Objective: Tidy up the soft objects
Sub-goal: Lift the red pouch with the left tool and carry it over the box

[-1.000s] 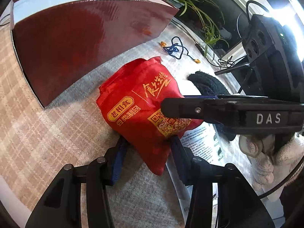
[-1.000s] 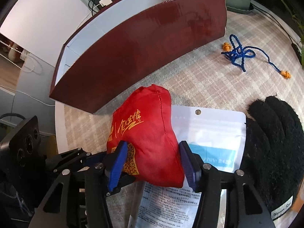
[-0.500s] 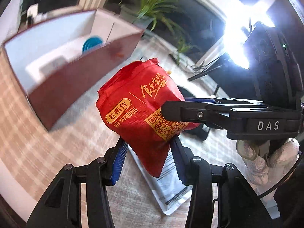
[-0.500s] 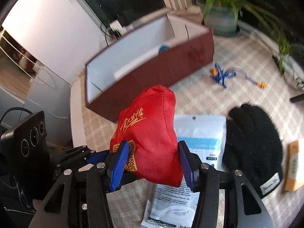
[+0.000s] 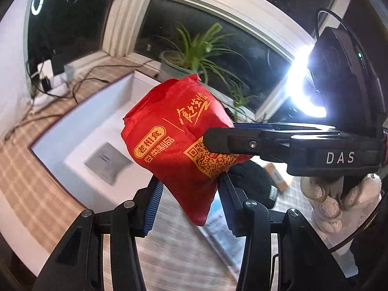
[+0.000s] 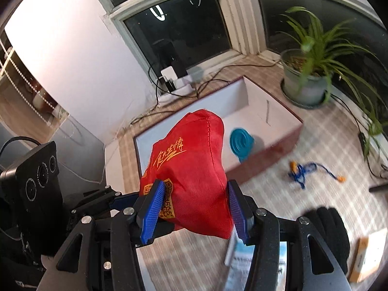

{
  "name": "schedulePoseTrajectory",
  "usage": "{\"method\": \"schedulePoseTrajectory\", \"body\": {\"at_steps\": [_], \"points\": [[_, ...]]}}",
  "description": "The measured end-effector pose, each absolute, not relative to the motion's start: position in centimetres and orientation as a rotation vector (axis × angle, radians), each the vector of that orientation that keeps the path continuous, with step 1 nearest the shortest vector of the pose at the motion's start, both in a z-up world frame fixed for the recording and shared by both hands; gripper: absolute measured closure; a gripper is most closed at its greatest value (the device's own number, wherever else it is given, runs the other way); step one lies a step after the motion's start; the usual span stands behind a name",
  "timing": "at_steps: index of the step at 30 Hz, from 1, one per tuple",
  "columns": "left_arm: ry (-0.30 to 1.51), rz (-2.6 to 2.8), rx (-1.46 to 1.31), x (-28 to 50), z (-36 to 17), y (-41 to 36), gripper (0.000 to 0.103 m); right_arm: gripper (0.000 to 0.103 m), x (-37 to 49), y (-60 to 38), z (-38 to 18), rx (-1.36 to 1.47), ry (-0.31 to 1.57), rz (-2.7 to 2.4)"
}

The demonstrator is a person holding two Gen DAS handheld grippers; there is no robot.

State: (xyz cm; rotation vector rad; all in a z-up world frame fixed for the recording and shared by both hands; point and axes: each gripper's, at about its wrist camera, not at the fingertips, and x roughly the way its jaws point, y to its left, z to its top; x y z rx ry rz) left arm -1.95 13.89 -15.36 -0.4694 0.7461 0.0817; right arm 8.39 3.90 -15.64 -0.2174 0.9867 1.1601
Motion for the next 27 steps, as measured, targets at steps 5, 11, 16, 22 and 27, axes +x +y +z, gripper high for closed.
{"method": "schedulePoseTrajectory", "body": {"at_steps": [5,11,16,22,27], "points": [[0.772,0.098,-0.45,-0.6,-15.7,16.6,0.059,0.054,9.4,7.4,-15.9,-0.222,1.004,1.17],[0.816,0.109,-0.472,0.9,-17.2,19.4,0.059,0.054,11.1,10.7,-17.4,-0.234,1.043,1.167],[0.851,0.118,-0.483,1.8,-18.3,20.9,0.059,0.054,12.3,12.5,-18.9,-0.261,1.071,1.171],[0.904,0.137,-0.5,3.2,-19.8,22.0,0.059,0.054,13.7,14.0,-20.8,-0.268,1.115,1.176],[0.966,0.163,-0.485,4.5,-21.2,22.3,0.059,0.054,14.9,14.8,-22.8,-0.272,1.165,1.174]]}}
